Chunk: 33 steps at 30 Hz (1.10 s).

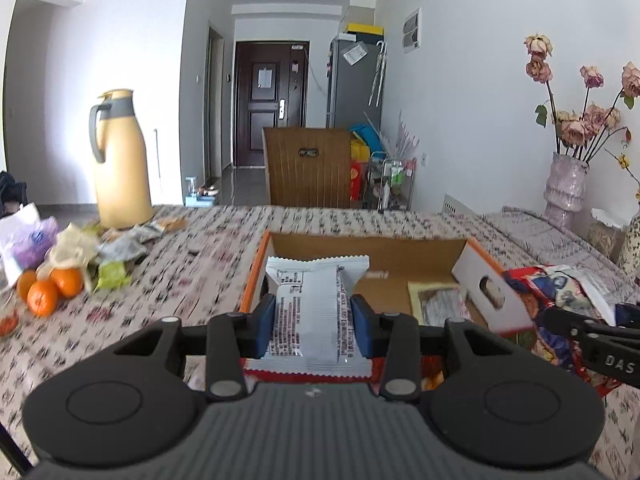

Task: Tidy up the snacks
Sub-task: 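Carry both packets over the box and open both tools to drop them inside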

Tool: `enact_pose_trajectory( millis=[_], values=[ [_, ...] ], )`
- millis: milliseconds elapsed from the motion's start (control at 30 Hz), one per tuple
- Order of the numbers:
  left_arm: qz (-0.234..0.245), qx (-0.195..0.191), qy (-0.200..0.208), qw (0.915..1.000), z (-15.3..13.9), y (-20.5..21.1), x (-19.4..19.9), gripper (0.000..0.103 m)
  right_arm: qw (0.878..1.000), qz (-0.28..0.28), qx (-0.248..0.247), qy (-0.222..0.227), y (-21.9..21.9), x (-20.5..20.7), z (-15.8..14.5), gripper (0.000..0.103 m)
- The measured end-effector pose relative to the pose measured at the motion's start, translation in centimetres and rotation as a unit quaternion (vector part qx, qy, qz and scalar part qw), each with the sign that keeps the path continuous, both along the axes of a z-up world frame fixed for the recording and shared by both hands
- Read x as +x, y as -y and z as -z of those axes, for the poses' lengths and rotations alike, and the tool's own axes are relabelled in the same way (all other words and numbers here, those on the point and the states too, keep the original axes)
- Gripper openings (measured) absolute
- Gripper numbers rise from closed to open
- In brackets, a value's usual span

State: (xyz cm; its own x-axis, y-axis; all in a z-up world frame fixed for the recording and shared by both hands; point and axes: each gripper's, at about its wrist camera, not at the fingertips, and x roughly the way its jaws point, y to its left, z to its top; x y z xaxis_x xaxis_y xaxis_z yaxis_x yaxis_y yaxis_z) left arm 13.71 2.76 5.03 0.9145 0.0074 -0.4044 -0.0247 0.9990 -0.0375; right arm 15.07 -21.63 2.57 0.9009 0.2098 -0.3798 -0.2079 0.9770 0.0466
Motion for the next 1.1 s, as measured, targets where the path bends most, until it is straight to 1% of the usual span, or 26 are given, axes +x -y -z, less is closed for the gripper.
enact_pose_trajectory(
  millis=[200,367,467,567,700,833,900,1033,1100],
  values=[
    [0.006,0.01,0.011,0.9999,-1.1,1.2,3.6,0.041,1.0,-0.009,0.0,0.011,-1.2,4.3,-1.0,0.049],
    [0.007,0.014,0.02,0.9997,-1.5,2.1,6.7,0.041,1.0,-0.023,0.005,0.011,-2.7,7.8,-1.5,0.049],
    [0.004,0.014,0.022,0.9996,-1.3,2.3,8.3,0.041,0.999,-0.029,0.006,0.011,-3.5,9.6,-1.5,0.049],
    [-0.003,0.007,0.016,0.9998,-0.4,2.1,9.7,0.041,1.0,-0.027,0.009,0.003,-3.9,11.2,-0.8,0.049],
    [-0.01,0.003,-0.001,0.9999,1.8,1.4,11.4,0.041,0.999,-0.029,0.007,-0.018,-4.1,12.7,0.9,0.049],
    [-0.006,0.012,-0.011,0.9999,3.6,1.1,12.4,0.041,0.999,-0.03,0.001,-0.036,-4.2,13.4,1.9,0.049],
    [-0.002,0.009,-0.018,0.9998,3.9,1.0,12.6,0.041,0.999,-0.031,-0.003,-0.043,-4.4,13.5,2.3,0.049],
    [-0.001,0.006,-0.015,0.9999,4.0,0.9,12.4,0.041,0.998,-0.029,-0.005,-0.051,-4.4,13.6,2.8,0.05],
    [0.001,0.004,-0.012,0.9999,4.0,0.8,12.2,0.041,0.998,-0.026,-0.002,-0.051,-4.3,13.6,2.8,0.056]
  ],
)
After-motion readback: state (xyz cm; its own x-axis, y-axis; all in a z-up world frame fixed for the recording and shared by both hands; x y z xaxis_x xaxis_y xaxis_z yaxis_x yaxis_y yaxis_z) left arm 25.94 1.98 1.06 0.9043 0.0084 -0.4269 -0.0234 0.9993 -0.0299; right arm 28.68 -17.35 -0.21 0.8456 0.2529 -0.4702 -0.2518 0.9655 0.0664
